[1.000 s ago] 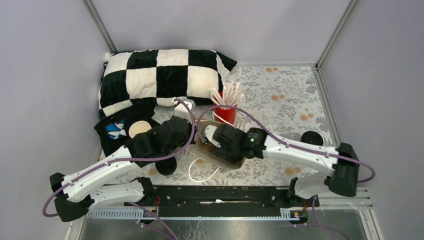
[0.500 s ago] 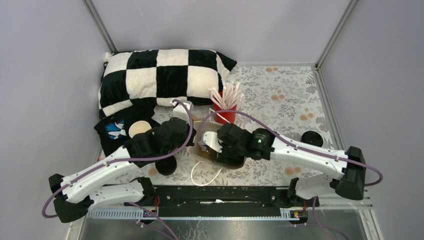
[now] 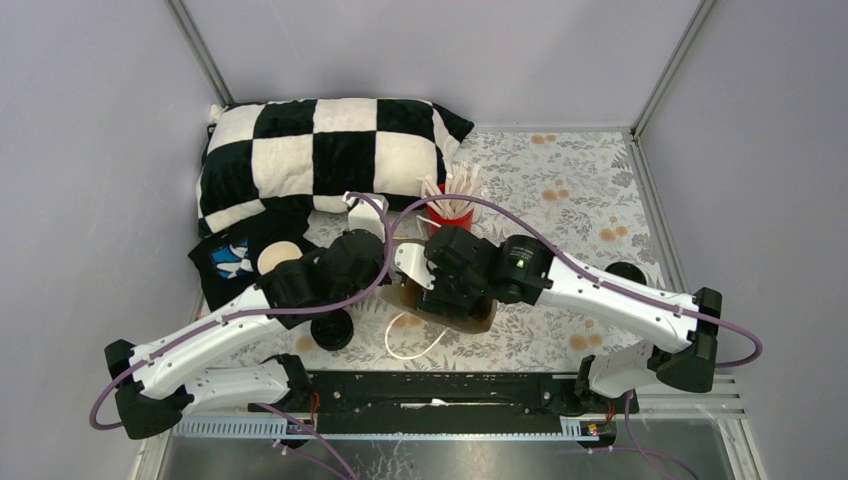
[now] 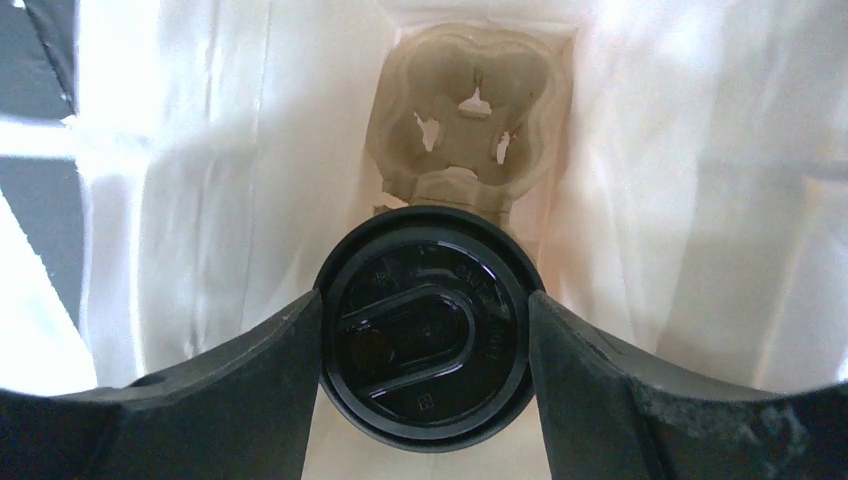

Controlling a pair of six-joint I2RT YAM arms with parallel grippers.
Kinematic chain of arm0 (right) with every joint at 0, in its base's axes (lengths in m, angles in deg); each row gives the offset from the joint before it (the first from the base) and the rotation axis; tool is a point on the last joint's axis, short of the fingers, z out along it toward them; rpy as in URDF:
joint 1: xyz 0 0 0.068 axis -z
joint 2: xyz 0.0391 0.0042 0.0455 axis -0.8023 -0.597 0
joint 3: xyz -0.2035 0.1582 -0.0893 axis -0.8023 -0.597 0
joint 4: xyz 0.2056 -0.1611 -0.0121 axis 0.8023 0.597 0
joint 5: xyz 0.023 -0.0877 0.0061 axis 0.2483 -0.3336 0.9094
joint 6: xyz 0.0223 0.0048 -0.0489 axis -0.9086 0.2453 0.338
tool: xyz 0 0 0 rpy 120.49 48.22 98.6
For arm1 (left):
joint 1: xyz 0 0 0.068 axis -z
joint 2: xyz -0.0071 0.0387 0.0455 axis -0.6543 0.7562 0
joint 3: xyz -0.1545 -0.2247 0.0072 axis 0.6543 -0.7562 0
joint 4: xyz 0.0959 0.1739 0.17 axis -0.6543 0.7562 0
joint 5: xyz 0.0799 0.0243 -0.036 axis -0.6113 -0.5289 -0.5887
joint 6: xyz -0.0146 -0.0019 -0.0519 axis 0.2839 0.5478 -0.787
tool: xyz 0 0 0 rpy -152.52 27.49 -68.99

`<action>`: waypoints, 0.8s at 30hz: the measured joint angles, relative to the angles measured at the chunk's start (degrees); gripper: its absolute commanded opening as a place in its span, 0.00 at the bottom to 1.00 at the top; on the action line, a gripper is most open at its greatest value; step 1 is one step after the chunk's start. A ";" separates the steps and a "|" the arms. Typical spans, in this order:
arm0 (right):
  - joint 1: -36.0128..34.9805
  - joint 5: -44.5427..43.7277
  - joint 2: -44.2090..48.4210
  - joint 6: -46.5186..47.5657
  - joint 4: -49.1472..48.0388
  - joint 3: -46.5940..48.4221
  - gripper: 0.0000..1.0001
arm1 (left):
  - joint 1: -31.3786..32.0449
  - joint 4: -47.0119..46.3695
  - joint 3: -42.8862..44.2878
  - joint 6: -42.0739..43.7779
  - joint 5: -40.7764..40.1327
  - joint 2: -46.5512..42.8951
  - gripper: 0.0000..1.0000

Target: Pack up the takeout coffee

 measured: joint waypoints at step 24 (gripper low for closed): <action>-1.09 -5.75 6.05 -3.82 -4.85 -6.03 0.65 | 0.20 0.92 -0.15 1.51 -0.57 0.26 0.00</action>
